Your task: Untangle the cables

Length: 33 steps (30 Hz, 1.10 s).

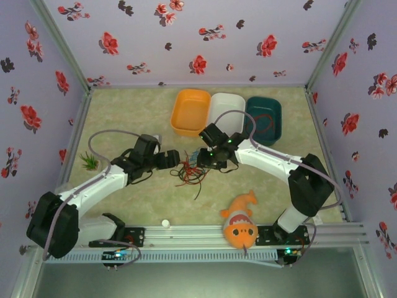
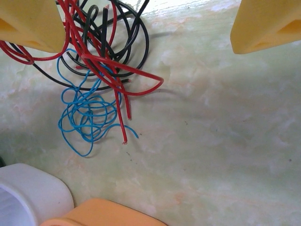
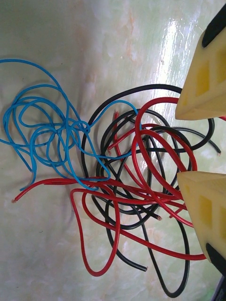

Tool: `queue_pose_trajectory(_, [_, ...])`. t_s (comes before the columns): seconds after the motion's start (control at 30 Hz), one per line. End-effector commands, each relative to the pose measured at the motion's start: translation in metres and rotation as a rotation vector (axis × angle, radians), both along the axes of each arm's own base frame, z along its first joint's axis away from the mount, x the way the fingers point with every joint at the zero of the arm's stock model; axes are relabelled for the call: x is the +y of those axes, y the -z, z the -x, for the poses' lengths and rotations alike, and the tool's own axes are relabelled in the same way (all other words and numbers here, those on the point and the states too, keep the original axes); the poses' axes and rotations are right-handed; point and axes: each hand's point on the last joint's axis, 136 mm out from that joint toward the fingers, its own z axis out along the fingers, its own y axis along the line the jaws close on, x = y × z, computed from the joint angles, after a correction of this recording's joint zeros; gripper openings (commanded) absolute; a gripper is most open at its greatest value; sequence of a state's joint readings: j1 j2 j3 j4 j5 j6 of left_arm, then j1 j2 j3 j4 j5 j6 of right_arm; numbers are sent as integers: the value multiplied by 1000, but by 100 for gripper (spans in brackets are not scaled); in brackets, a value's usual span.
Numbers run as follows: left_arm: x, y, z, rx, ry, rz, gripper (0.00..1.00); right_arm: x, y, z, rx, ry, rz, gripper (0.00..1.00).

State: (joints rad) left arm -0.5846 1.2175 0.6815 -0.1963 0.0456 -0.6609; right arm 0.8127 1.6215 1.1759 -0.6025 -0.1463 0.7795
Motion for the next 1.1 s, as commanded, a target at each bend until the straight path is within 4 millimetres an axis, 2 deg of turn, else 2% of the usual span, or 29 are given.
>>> queue_pose_trajectory(0.0, [-3,4,-2,9,-8,15,89,-5,1,5,12,25,15,36])
queue_pose_trajectory(0.2, [-6,10,-5,17,-4,16,85,-20,-8,8,-18,77,17,36])
queue_pose_trajectory(0.37, [-8,20,-7,34,-13,16,84,-28,-5,16,-27,129,-2,36])
queue_pose_trajectory(0.73, [-8,29,-8,51,-23,12,79,4,23,21,18,112,-80,39])
queue_pose_trajectory(0.77, [-8,30,-8,50,-24,14,78,6,24,21,22,111,-85,37])
queue_pose_trajectory(0.87, [-9,31,-9,51,-27,17,72,5,23,22,30,103,-64,22])
queue_pose_trajectory(0.93, [-9,32,-10,48,-30,22,66,-1,12,23,4,92,-41,14])
queue_pose_trajectory(1.07, [-11,38,-12,55,-35,21,57,-12,-12,24,-46,79,-35,6])
